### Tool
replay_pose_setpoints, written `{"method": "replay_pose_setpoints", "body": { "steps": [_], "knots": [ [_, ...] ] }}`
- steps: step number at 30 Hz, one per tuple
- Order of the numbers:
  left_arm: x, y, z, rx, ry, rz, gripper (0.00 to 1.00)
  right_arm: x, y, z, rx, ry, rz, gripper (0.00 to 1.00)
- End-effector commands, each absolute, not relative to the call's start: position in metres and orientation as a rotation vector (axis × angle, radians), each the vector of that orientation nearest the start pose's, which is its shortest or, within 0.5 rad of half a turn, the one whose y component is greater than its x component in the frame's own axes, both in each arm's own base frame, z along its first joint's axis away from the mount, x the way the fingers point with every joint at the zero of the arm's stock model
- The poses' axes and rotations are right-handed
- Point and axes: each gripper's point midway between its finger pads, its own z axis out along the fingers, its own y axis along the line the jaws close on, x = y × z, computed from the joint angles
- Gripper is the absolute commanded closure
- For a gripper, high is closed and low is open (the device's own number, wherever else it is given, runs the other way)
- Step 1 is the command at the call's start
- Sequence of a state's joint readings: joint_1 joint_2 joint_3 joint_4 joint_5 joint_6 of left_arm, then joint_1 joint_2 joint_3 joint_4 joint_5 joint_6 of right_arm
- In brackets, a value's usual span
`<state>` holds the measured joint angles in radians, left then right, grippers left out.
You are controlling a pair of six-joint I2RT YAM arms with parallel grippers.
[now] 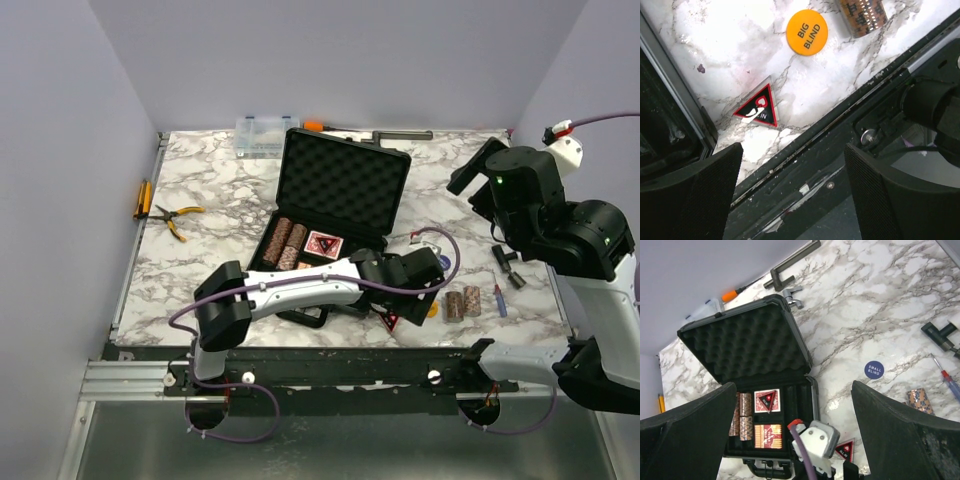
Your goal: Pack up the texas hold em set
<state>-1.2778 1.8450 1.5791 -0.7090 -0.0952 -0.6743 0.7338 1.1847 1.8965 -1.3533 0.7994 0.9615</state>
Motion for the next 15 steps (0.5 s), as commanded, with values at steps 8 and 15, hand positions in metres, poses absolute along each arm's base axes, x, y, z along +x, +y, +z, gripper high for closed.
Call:
{"method": "replay_pose_setpoints", "body": {
  "steps": [8, 15],
  "knots": [
    [0.131, -0.436, 0.085, 0.78, 2.68, -0.277, 0.18, 0.235, 0.076, 0.424, 0.63, 1.857, 0.24, 0.0],
    [0.129, -0.436, 0.061, 0.808, 2.72, -0.214, 0.14, 0.23, 0.073, 0.42, 0.63, 1.872, 0.242, 0.0]
  ]
}}
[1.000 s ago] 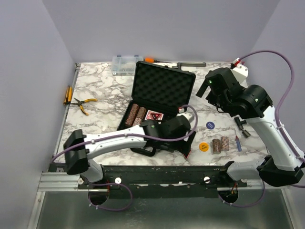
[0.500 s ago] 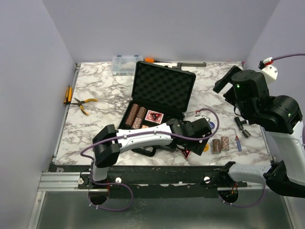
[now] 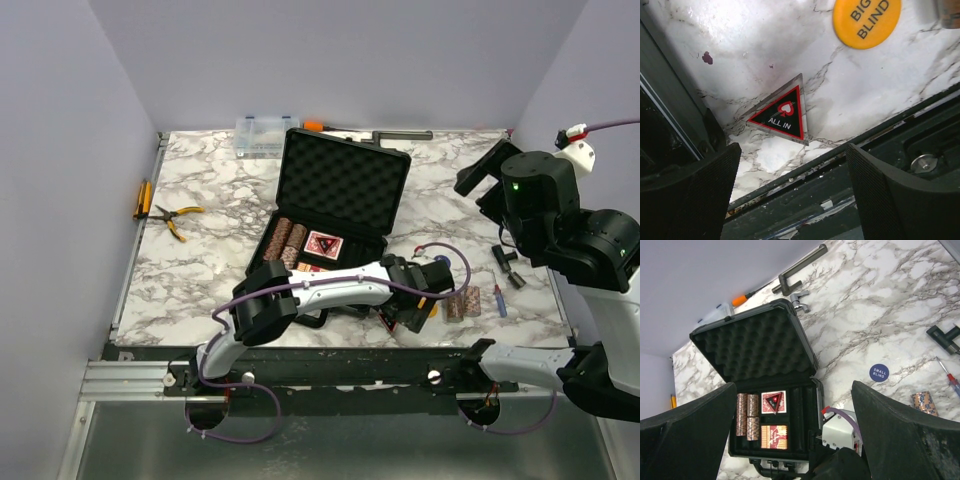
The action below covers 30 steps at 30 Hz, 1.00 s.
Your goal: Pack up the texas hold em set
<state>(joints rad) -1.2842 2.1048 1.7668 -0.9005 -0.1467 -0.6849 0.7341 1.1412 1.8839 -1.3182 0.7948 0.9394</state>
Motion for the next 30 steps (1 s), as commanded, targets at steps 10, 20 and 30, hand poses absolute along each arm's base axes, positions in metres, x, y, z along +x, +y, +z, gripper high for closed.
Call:
{"method": "replay_pose_setpoints", "body": {
  "steps": [10, 20, 30],
  "knots": [
    [0.133, -0.436, 0.038, 0.804, 2.747, -0.132, 0.14, 0.225, 0.073, 0.415, 0.632, 1.891, 0.261, 0.0],
    [0.139, -0.43, 0.028, 0.761, 2.753, -0.042, 0.12, 0.222, 0.076, 0.414, 0.617, 1.911, 0.274, 0.0],
    [0.141, -0.43, 0.019, 0.734, 2.765, -0.025, 0.11, 0.218, 0.078, 0.41, 0.606, 1.936, 0.288, 0.0]
  ]
}}
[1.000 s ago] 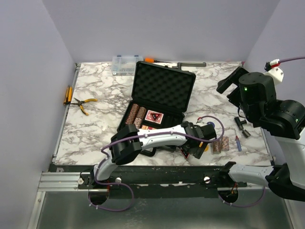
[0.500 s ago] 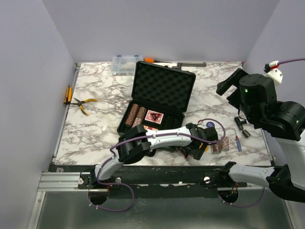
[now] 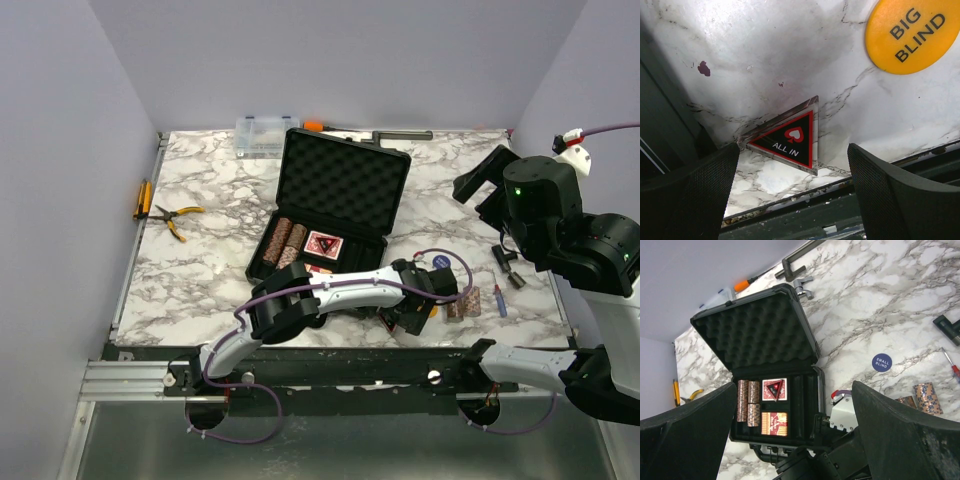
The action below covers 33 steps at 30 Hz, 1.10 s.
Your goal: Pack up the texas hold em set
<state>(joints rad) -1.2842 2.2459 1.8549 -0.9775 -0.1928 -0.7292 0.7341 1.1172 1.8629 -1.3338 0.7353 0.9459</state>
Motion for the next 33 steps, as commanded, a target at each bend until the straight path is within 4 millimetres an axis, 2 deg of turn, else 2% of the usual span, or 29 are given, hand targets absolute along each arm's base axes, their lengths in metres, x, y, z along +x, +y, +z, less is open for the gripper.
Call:
{"method": "replay_pose_setpoints", "body": {
  "steps": [1, 6, 19, 24, 33],
  "knots": [
    [0.141, -0.43, 0.018, 0.732, 2.766, -0.023, 0.11, 0.218, 0.077, 0.41, 0.604, 1.938, 0.288, 0.0],
    [0.139, -0.437, 0.011, 0.743, 2.783, -0.086, 0.13, 0.215, 0.076, 0.41, 0.604, 1.944, 0.288, 0.0],
    [0.13, -0.459, 0.022, 0.803, 2.753, -0.221, 0.18, 0.212, 0.074, 0.416, 0.587, 1.942, 0.291, 0.0],
    [0.129, -0.453, 0.023, 0.831, 2.744, -0.206, 0.18, 0.211, 0.072, 0.417, 0.586, 1.939, 0.289, 0.0],
    [0.121, -0.44, 0.017, 1.029, 2.721, -0.196, 0.16, 0.212, 0.073, 0.415, 0.591, 1.94, 0.288, 0.0]
  ]
}}
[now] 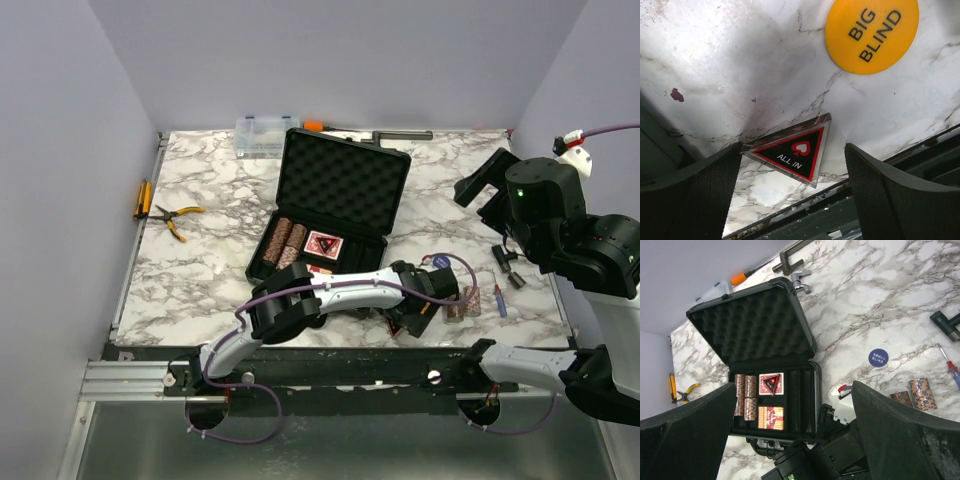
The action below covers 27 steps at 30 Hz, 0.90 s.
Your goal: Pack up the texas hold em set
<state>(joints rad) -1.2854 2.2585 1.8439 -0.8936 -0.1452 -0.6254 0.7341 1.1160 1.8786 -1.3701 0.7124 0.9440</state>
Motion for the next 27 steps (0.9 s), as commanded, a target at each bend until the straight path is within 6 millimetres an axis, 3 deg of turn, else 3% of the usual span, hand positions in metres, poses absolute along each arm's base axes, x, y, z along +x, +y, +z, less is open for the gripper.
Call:
{"method": "replay_pose_setpoints", "body": {
  "steps": [1, 11, 19, 27],
  "knots": [
    [0.121, -0.437, 0.017, 1.045, 2.717, -0.19, 0.16, 0.212, 0.073, 0.415, 0.594, 1.938, 0.289, 0.0],
    [0.118, -0.437, 0.017, 1.19, 2.669, -0.236, 0.16, 0.217, 0.079, 0.411, 0.603, 1.941, 0.301, 0.0],
    [0.117, -0.452, 0.02, 1.218, 2.644, -0.325, 0.18, 0.221, 0.083, 0.409, 0.605, 1.947, 0.301, 0.0],
    [0.126, -0.452, 0.022, 1.205, 2.62, -0.299, 0.19, 0.224, 0.086, 0.41, 0.609, 1.945, 0.301, 0.0]
  ]
}}
